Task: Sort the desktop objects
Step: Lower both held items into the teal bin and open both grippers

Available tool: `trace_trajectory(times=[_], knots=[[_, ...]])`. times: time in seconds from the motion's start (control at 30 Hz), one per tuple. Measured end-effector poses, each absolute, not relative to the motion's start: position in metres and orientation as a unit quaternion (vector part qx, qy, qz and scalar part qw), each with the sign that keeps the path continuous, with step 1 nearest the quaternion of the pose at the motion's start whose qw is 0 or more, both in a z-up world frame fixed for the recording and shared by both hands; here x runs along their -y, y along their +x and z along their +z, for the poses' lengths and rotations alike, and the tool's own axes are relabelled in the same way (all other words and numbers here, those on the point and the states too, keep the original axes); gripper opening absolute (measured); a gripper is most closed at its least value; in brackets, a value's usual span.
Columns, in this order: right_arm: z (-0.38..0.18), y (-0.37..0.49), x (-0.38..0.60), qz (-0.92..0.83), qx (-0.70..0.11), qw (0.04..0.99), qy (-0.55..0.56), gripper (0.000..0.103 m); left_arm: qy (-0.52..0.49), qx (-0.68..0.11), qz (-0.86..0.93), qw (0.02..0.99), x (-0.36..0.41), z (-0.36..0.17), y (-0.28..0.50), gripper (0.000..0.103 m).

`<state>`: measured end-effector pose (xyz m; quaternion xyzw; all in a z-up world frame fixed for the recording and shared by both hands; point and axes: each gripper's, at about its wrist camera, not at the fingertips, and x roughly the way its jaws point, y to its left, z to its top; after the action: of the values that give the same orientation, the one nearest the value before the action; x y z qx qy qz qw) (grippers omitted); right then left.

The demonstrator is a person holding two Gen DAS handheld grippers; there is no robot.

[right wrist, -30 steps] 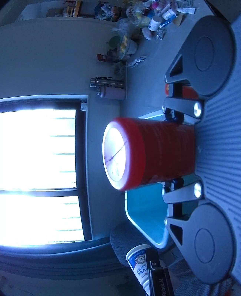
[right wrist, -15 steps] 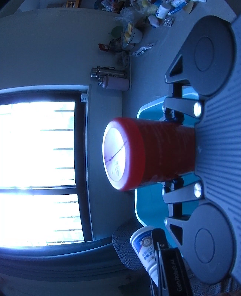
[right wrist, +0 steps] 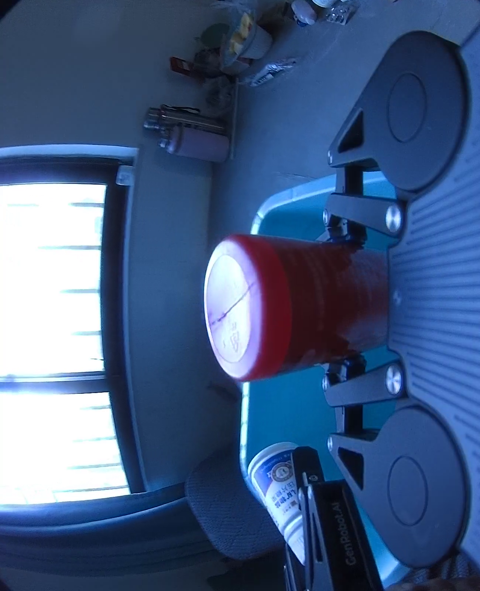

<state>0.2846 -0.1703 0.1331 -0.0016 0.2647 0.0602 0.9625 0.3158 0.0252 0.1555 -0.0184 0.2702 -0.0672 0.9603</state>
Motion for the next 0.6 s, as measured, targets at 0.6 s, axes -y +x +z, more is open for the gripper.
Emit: trace_trajectory(times=[0.6], knots=[[0.129,0.289,0.165,0.062,-0.310,0.949,-0.017,0.074,-0.033,-0.309,-0.030,0.950,-0.030,0.149,0.331,0.082]])
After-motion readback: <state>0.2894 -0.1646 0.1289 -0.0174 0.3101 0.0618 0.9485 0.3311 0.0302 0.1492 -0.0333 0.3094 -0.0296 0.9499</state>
